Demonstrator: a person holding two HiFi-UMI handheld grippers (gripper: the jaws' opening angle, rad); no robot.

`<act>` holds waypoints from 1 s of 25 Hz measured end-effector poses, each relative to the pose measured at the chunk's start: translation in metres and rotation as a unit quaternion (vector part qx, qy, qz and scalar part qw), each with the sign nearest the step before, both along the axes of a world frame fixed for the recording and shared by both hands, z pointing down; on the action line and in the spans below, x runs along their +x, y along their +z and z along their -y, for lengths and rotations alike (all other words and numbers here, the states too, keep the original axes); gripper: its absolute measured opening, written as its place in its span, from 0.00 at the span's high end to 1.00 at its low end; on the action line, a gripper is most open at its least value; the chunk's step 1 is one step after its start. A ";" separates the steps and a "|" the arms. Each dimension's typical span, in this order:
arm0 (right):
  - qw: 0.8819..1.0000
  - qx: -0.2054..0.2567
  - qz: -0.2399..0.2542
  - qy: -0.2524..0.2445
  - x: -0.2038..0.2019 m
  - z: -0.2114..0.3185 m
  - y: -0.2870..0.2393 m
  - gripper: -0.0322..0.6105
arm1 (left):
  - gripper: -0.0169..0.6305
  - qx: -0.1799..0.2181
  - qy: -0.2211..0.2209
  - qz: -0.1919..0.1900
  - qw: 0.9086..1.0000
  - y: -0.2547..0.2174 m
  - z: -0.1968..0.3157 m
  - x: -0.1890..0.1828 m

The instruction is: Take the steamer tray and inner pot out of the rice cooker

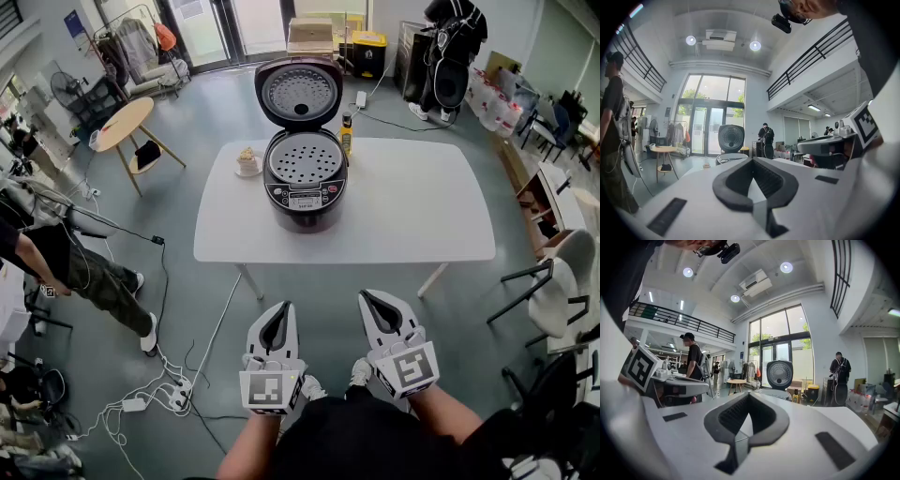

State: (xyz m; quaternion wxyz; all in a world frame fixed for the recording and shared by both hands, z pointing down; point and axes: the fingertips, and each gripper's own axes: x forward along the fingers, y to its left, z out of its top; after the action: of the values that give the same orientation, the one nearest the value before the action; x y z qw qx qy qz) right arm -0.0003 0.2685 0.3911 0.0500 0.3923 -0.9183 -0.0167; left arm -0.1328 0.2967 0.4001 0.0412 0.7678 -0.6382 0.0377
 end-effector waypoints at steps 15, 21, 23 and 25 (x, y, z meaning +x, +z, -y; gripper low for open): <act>1.000 0.014 0.014 0.024 -0.021 -0.010 -0.010 0.95 | 0.98 0.011 0.021 0.003 1.000 -0.002 -0.014 -0.027; 0.997 0.018 0.041 0.065 -0.025 -0.013 -0.005 0.71 | 0.80 0.002 0.019 0.013 1.000 0.002 -0.023 -0.050; 0.996 0.029 0.034 0.077 -0.025 -0.011 -0.007 0.56 | 0.66 -0.005 0.018 0.008 1.000 0.004 -0.022 -0.056; 0.995 0.040 0.023 0.084 -0.026 -0.009 -0.008 0.45 | 0.50 -0.008 0.011 0.002 1.000 0.007 -0.019 -0.062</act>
State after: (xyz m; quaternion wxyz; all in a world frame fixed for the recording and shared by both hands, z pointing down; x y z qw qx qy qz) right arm -0.0265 0.2778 0.3828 0.0142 0.4699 -0.8817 -0.0404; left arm -0.1948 0.3154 0.4068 0.0457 0.7742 -0.6297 0.0444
